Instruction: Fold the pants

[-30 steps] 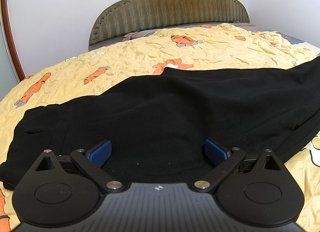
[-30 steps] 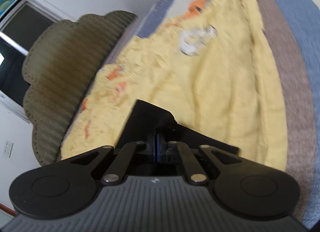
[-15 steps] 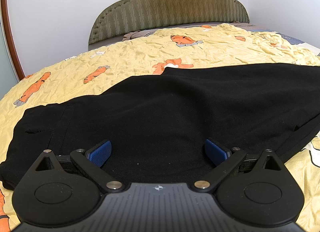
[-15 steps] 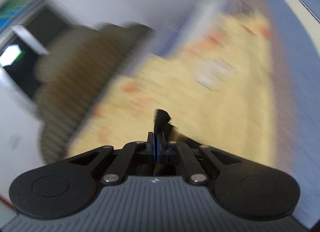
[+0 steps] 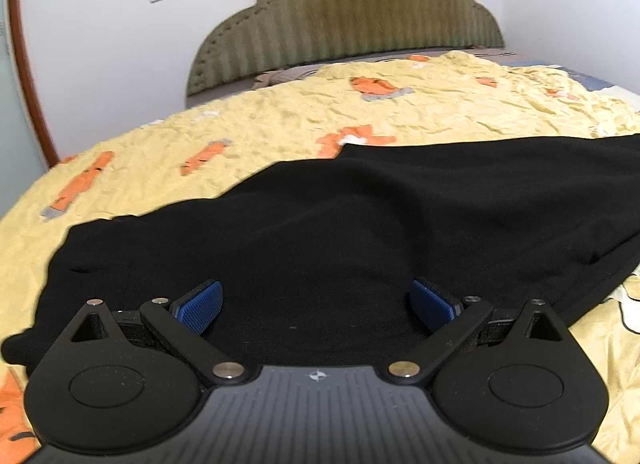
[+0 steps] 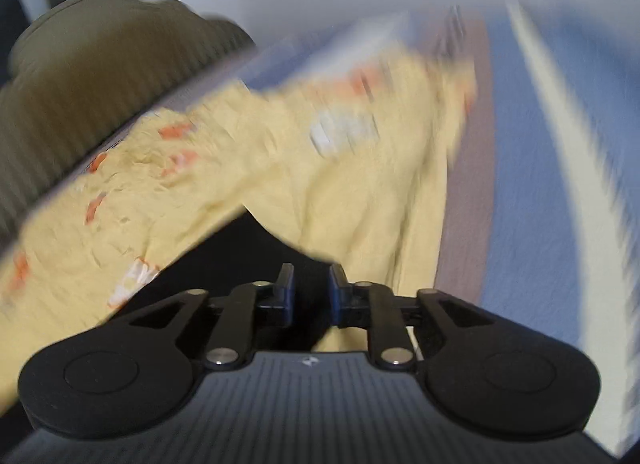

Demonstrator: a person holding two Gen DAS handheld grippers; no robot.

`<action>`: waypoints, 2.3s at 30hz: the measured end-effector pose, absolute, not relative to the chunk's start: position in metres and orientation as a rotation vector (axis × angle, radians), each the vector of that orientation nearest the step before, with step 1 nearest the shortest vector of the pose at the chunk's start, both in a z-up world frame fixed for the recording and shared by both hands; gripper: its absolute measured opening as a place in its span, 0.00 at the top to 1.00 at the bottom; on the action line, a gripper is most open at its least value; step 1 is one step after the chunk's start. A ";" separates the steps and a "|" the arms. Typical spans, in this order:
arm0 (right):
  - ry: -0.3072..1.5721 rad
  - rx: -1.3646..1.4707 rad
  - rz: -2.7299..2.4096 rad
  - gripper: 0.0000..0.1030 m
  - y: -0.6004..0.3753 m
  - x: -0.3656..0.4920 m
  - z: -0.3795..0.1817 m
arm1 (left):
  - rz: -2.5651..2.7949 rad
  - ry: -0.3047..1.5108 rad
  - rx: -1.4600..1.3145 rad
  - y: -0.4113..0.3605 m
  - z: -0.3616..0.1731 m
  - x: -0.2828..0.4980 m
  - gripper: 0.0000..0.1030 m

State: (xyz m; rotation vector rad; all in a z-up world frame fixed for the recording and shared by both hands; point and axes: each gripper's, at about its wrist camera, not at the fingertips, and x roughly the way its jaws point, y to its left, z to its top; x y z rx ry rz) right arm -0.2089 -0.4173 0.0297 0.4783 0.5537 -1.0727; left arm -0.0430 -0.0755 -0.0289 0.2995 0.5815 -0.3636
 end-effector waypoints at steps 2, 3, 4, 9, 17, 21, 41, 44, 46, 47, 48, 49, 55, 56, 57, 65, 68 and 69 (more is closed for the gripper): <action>0.537 0.247 -0.965 0.58 -0.366 -0.187 0.041 | -0.347 0.579 0.287 -0.069 -0.023 -0.042 0.02; 0.533 0.164 -0.882 0.58 -0.340 -0.178 0.044 | -0.334 0.574 0.281 -0.065 -0.020 -0.042 0.02; 0.541 0.071 -0.776 0.60 -0.310 -0.166 0.044 | -0.318 0.566 0.278 -0.060 -0.016 -0.042 0.02; 0.538 -0.375 -0.231 0.61 -0.164 -0.129 0.027 | -0.216 0.538 0.275 -0.027 -0.003 -0.042 0.02; 0.576 -0.739 -0.011 0.63 -0.084 -0.115 -0.002 | -0.153 0.631 0.088 0.044 0.000 -0.048 0.02; 0.614 -0.783 -0.025 0.63 -0.088 -0.119 -0.006 | -0.130 0.677 -0.039 0.069 -0.005 -0.046 0.02; 0.692 -0.949 0.011 0.98 -0.067 -0.119 -0.049 | 0.013 0.656 -0.172 0.104 0.003 -0.010 0.72; 0.709 -0.867 0.025 0.99 -0.071 -0.119 -0.037 | 0.020 0.657 -0.148 0.107 0.004 -0.008 0.81; 0.719 -0.812 0.039 0.99 -0.076 -0.122 -0.028 | 0.024 0.653 -0.137 0.107 0.005 -0.009 0.84; 0.728 -0.793 0.049 0.99 -0.076 -0.125 -0.024 | 0.030 0.651 -0.127 0.107 0.006 -0.010 0.86; 0.733 -0.784 0.062 0.99 -0.076 -0.129 -0.020 | 0.035 0.647 -0.124 0.107 0.006 -0.010 0.86; 0.741 -0.777 0.076 0.98 -0.076 -0.133 -0.017 | 0.039 0.645 -0.123 0.108 0.006 -0.011 0.86; 0.806 -0.769 0.113 0.98 -0.076 -0.142 -0.020 | 0.077 0.660 -0.126 0.114 0.004 -0.008 0.91; 0.792 -0.752 0.113 0.96 -0.076 -0.143 -0.016 | 0.097 0.651 -0.107 0.114 0.005 -0.009 0.92; 0.771 -0.717 0.118 0.95 -0.077 -0.143 -0.009 | 0.110 0.648 -0.093 0.114 0.006 -0.008 0.92; 0.714 -0.445 -0.180 0.72 -0.121 -0.119 -0.002 | 0.096 0.612 0.004 0.088 0.031 -0.017 0.92; 0.827 -0.178 -0.212 0.72 -0.162 -0.124 -0.008 | 0.010 0.559 0.076 0.053 0.047 -0.022 0.92; 0.825 -0.098 -0.201 0.72 -0.174 -0.131 -0.004 | -0.027 0.549 0.100 0.038 0.050 -0.023 0.92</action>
